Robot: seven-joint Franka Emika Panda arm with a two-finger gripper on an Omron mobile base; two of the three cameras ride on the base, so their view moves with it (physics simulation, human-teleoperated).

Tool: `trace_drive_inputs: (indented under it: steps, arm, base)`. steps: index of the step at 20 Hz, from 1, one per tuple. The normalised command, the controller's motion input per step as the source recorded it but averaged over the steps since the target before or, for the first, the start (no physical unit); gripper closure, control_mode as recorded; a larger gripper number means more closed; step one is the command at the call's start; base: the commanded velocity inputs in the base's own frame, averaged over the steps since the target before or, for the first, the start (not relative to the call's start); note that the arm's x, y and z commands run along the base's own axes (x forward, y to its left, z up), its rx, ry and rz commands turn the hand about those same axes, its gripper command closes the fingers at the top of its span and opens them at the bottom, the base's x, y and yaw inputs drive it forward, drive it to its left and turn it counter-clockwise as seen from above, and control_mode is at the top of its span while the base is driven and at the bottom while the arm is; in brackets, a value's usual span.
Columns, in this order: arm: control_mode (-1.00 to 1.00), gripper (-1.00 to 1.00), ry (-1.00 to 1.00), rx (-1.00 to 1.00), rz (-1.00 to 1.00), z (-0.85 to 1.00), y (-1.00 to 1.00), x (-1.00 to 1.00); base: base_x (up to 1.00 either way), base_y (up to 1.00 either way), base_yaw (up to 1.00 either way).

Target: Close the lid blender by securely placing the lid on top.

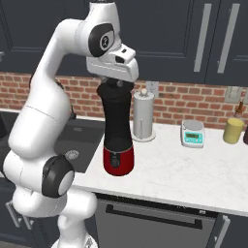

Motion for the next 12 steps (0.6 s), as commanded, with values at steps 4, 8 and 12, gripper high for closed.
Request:
trace_drive_inputs:
  steps: [4,8,12]
  arm:
    - [-1.00,1.00,0.00,0.00,0.12,-0.42,0.01,0.69]
    - [-1.00,1.00,0.00,0.00,0.11,-0.50,0.00,0.70]
    - [-1.00,1.00,0.00,0.00,0.10,-0.48,0.00,0.49]
  base:
    - [0.00,0.00,0.00]
    - [0.00,0.00,0.00]
    - [0.00,0.00,0.00]
